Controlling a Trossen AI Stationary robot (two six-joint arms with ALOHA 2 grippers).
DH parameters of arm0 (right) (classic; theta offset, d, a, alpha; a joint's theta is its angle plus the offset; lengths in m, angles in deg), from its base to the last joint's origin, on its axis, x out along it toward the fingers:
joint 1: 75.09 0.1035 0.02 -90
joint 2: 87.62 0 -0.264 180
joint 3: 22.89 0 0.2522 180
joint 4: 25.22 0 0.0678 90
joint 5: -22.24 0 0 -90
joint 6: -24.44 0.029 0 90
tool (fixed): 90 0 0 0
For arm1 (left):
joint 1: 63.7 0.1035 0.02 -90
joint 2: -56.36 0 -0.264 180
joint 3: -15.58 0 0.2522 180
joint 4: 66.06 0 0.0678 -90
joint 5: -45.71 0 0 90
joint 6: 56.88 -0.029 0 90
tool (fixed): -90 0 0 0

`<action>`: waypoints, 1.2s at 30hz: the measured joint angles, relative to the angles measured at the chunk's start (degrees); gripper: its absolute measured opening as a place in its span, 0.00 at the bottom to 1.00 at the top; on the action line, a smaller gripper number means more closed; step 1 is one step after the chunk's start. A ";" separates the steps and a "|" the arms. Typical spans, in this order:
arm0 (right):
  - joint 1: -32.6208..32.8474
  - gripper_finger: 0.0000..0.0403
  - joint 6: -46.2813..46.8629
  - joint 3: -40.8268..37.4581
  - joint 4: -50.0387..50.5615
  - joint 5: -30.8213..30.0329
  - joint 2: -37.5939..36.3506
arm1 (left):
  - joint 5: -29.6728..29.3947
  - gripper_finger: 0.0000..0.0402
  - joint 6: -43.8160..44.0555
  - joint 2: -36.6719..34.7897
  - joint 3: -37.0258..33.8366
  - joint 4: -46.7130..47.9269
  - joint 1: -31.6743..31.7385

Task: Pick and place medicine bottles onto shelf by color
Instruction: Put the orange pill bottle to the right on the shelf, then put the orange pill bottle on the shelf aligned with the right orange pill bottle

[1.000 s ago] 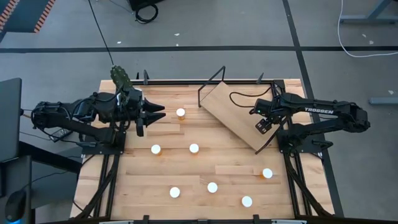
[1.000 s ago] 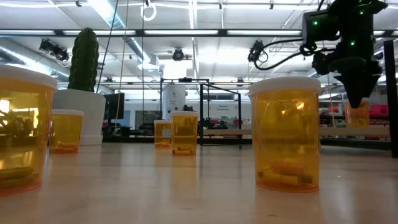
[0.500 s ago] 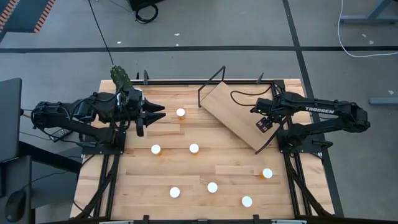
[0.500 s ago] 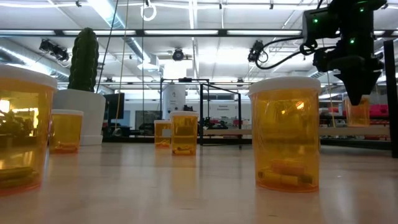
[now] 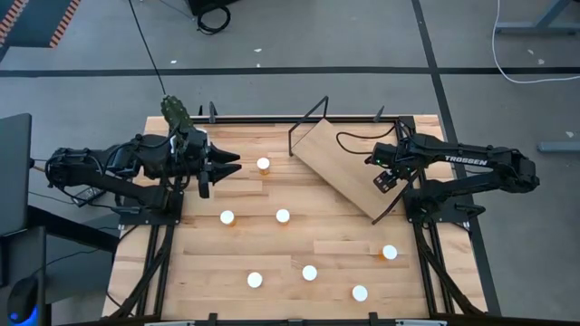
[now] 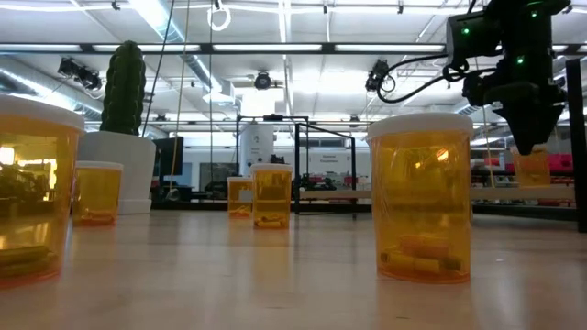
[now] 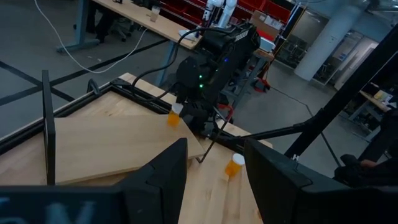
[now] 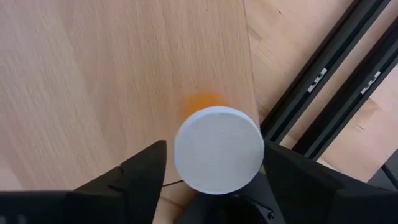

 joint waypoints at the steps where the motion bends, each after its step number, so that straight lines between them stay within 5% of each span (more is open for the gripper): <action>1: 0.00 0.70 0.16 0.00 0.02 0.02 0.00 | 0.00 0.42 0.00 0.00 0.00 0.02 0.01; 9: 0.00 0.83 0.19 1.65 2.07 0.70 0.00 | 0.01 0.42 -0.09 0.00 0.00 0.02 0.00; 26: 4.07 0.84 3.41 18.85 -2.37 1.01 1.06 | 0.00 0.42 -0.26 0.00 0.00 0.02 0.00; 36: 15.72 0.84 3.75 31.04 -13.16 1.77 16.31 | 0.00 0.42 -0.24 0.00 0.00 0.02 0.00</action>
